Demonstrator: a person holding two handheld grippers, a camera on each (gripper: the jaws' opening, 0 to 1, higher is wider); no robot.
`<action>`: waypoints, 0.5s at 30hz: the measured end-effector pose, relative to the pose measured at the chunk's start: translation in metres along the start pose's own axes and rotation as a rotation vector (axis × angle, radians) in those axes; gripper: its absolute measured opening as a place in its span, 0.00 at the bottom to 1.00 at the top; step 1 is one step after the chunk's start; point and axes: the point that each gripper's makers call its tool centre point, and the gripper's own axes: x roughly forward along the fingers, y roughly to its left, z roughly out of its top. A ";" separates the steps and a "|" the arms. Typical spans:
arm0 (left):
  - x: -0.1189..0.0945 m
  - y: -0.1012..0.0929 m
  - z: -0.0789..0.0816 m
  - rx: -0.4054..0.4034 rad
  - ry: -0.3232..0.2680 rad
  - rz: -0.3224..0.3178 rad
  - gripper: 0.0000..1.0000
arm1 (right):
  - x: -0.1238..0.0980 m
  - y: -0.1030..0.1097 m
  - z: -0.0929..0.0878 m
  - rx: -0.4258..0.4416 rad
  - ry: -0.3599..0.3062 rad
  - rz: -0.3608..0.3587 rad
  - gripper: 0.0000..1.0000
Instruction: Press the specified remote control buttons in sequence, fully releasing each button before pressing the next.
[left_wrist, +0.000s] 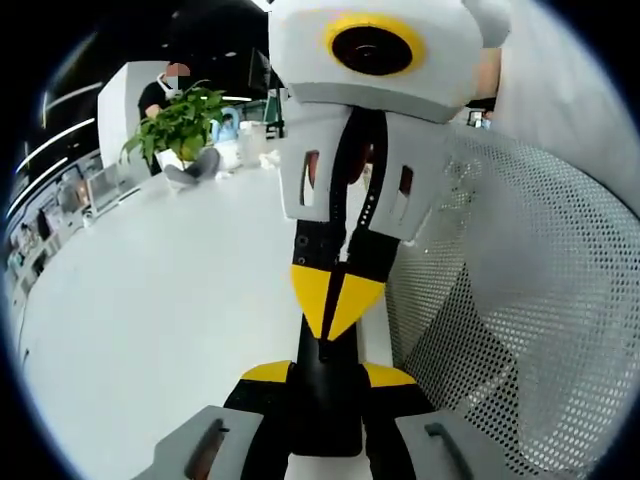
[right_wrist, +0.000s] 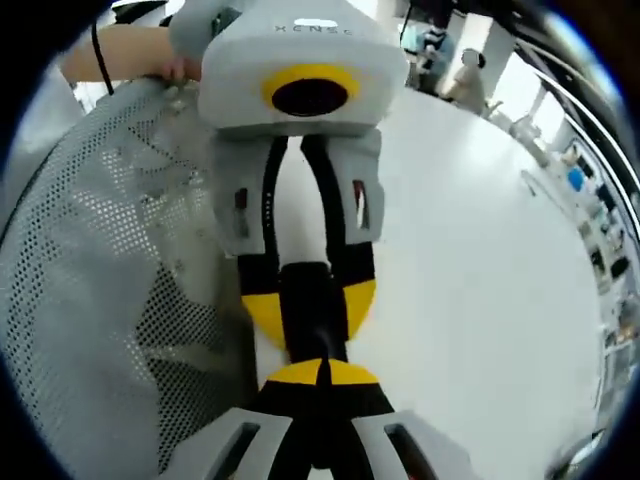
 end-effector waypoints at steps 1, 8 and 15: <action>0.000 0.000 0.000 0.001 0.001 -0.001 0.25 | 0.000 0.000 0.000 -0.020 0.012 -0.007 0.00; 0.000 0.000 0.000 0.000 0.001 0.000 0.25 | 0.000 0.000 0.000 0.001 -0.003 -0.037 0.00; 0.000 0.000 0.000 -0.001 0.000 0.002 0.25 | -0.001 -0.002 -0.001 0.087 -0.062 -0.045 0.00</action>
